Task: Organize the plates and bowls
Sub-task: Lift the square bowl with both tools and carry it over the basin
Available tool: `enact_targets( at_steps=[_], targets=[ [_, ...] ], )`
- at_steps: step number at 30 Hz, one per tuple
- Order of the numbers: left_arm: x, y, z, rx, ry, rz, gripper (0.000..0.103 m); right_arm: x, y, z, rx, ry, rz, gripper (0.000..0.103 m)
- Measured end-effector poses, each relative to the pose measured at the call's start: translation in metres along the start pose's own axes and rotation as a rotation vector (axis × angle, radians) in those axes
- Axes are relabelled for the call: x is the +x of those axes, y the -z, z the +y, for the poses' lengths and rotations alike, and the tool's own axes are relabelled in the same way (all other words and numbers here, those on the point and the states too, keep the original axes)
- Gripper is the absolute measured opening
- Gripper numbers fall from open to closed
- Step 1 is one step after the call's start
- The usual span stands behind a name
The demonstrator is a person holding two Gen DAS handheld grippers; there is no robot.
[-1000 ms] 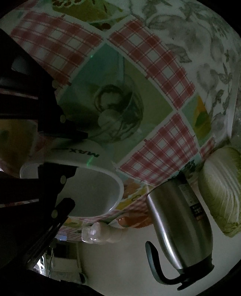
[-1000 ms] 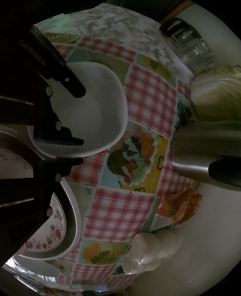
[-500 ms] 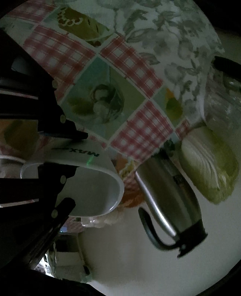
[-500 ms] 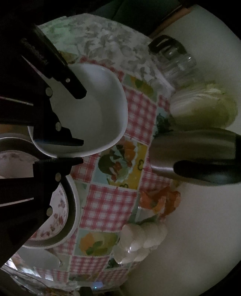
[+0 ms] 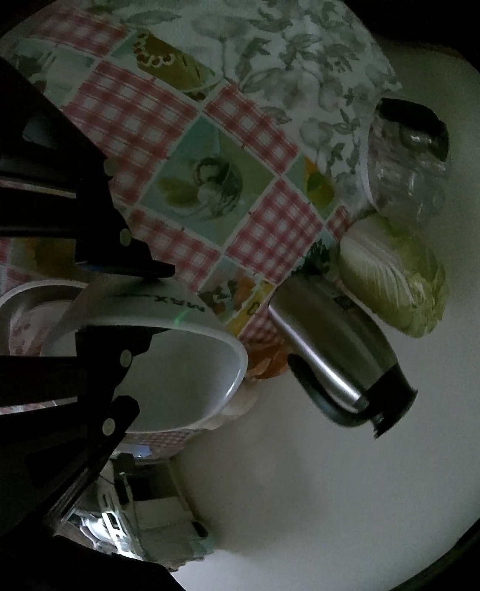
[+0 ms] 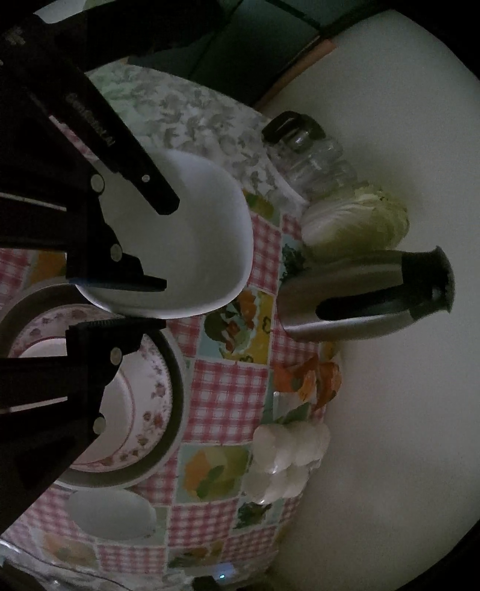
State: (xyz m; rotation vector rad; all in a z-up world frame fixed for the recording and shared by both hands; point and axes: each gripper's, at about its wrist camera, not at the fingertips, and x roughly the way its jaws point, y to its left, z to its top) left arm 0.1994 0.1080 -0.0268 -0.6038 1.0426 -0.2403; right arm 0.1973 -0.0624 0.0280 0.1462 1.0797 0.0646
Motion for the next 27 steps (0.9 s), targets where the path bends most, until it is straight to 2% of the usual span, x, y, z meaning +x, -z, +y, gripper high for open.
enact_targets(
  at_steps=[7,16,27],
  targets=[
    [-0.008,0.020,-0.013,0.054,-0.021,-0.001,0.021,-0.014,0.028,-0.020,0.084,-0.051,-0.024,0.016],
    [-0.014,0.036,-0.034,0.129,-0.044,0.000,0.021,-0.027,0.058,-0.048,0.179,-0.121,-0.096,0.017],
    [-0.011,0.046,-0.071,0.203,-0.057,-0.006,0.021,-0.041,0.073,-0.087,0.261,-0.186,-0.166,0.017]
  ],
)
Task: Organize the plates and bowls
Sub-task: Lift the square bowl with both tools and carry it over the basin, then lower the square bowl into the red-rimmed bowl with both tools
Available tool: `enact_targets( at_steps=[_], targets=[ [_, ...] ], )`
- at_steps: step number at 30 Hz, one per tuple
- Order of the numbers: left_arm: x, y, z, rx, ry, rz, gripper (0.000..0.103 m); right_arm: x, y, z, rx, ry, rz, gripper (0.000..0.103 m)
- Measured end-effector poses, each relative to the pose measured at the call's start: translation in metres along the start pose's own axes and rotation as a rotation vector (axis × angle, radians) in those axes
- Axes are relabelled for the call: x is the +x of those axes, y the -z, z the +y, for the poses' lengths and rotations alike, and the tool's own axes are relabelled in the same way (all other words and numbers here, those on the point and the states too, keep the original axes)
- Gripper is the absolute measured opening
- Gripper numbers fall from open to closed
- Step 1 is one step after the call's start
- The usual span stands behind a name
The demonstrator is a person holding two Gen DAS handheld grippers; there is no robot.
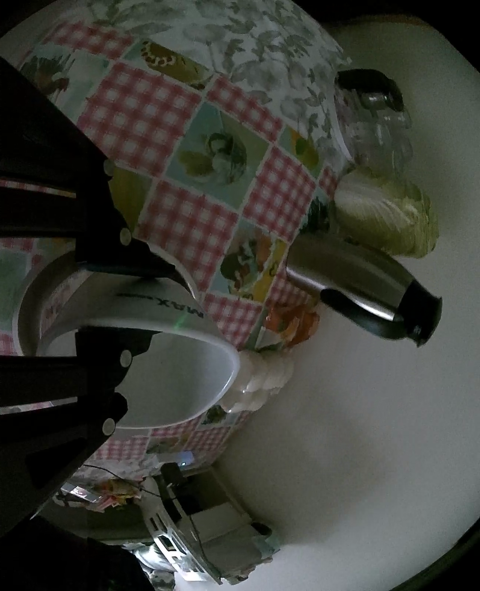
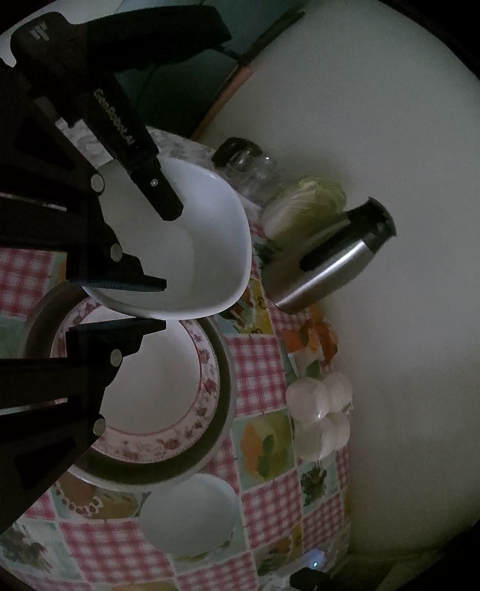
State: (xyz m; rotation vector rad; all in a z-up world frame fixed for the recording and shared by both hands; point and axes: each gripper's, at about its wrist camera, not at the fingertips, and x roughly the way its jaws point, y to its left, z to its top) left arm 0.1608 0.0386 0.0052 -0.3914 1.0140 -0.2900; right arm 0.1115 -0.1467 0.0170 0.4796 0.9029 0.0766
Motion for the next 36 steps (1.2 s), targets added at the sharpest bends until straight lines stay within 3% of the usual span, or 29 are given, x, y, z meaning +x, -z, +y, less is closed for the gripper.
enact_targets(
  at_steps=[21,36],
  targets=[
    [0.001,0.018,-0.065,0.087,0.027,-0.009,0.021,-0.043,-0.003,-0.065,0.090,-0.065,-0.045,0.017],
    [0.020,0.033,-0.088,0.118,0.027,0.044,0.021,-0.047,-0.001,-0.096,0.136,-0.031,-0.048,0.017]
  ],
)
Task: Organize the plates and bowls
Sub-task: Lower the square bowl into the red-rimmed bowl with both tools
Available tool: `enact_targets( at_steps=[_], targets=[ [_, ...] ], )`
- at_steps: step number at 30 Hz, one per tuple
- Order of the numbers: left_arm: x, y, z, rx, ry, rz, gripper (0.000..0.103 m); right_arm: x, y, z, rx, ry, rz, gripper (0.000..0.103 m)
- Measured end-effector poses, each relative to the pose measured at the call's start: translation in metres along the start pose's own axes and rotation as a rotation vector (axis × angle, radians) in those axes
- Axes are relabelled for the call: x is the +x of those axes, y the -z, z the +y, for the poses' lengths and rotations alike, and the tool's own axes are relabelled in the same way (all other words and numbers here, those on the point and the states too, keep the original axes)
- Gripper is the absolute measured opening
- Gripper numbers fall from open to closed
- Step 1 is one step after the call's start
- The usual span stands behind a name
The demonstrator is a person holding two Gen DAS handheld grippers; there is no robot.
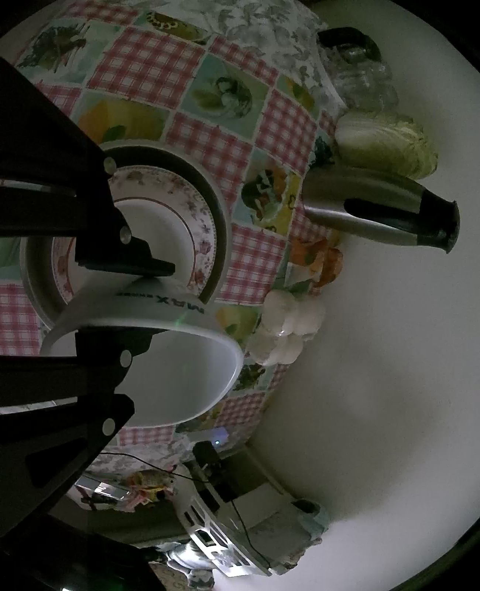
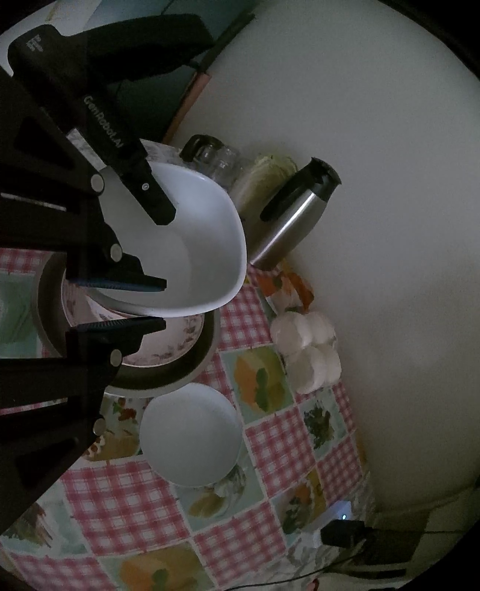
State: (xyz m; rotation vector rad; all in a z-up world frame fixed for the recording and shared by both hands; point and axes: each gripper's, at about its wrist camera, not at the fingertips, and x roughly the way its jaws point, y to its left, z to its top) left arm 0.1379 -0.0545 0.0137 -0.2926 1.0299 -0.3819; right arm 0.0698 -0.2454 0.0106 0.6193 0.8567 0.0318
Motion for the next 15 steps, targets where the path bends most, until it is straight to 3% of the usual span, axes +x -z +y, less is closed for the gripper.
enact_targets(
  at_steps=[15],
  targets=[
    [0.006,-0.004,0.019,-0.036,-0.032,0.022,0.021,0.020,0.004,0.008,0.012,-0.005,0.042,0.017]
  ],
)
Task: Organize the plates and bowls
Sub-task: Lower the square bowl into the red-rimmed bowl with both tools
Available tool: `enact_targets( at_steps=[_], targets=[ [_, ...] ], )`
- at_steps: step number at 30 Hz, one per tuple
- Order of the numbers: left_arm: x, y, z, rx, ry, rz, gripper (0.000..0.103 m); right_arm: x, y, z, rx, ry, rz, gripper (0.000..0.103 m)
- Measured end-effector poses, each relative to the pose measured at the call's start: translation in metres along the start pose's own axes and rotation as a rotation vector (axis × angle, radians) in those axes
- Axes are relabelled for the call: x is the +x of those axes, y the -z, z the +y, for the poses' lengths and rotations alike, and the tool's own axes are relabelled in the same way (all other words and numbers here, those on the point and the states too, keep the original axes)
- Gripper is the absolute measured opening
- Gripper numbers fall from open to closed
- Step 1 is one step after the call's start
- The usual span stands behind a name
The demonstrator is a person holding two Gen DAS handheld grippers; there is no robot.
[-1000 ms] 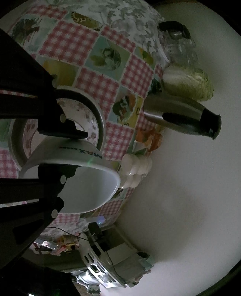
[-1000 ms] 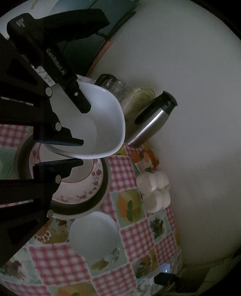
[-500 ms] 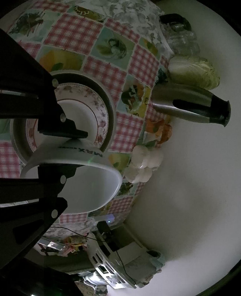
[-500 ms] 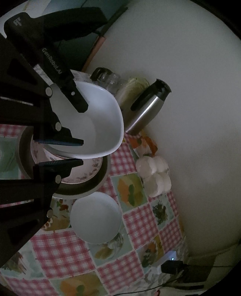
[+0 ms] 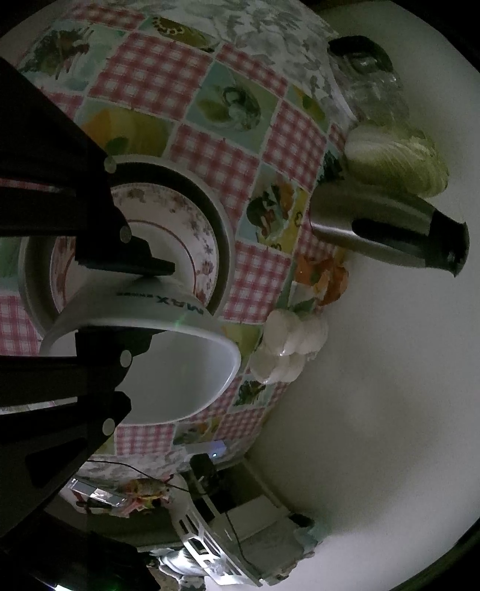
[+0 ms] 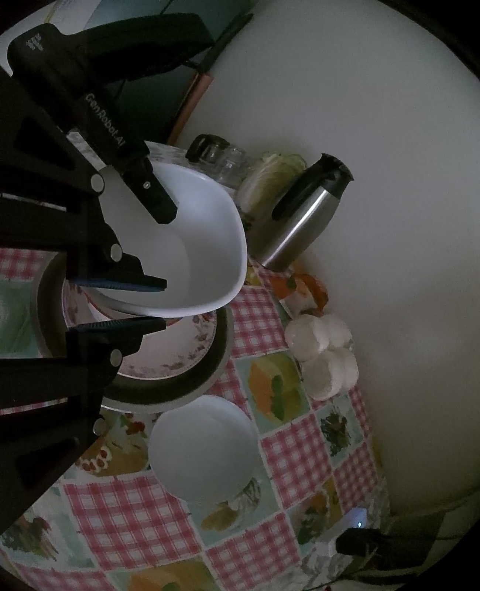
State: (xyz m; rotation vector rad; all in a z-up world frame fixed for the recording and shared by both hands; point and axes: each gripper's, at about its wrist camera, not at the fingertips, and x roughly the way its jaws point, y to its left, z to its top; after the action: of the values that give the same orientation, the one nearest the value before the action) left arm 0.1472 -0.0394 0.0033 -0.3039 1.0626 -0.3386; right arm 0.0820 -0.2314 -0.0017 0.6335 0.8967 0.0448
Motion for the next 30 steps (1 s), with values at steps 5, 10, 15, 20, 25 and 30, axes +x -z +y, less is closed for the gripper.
enact_targets(
  at_steps=[5,10,15,20,25,30],
  targets=[
    [-0.001,-0.004,0.007,-0.002,-0.007,0.004,0.021,0.006,0.002,0.004,-0.001,-0.005,0.011,0.017],
    [0.004,-0.006,0.015,-0.011,-0.015,0.027,0.021,0.013,0.004,0.009,-0.010,-0.001,0.024,0.017],
    [0.015,-0.005,0.020,-0.018,-0.018,0.061,0.021,0.025,0.007,0.007,-0.007,0.018,0.058,0.017],
    [0.027,-0.003,0.024,-0.027,-0.024,0.097,0.022,0.035,0.009,0.001,0.001,0.040,0.086,0.018],
    [0.035,-0.002,0.030,-0.047,-0.032,0.125,0.022,0.038,0.010,-0.001,0.003,0.039,0.093,0.019],
    [0.032,-0.003,0.032,-0.050,-0.013,0.118,0.024,0.038,0.010,-0.002,0.008,0.035,0.086,0.019]
  ],
)
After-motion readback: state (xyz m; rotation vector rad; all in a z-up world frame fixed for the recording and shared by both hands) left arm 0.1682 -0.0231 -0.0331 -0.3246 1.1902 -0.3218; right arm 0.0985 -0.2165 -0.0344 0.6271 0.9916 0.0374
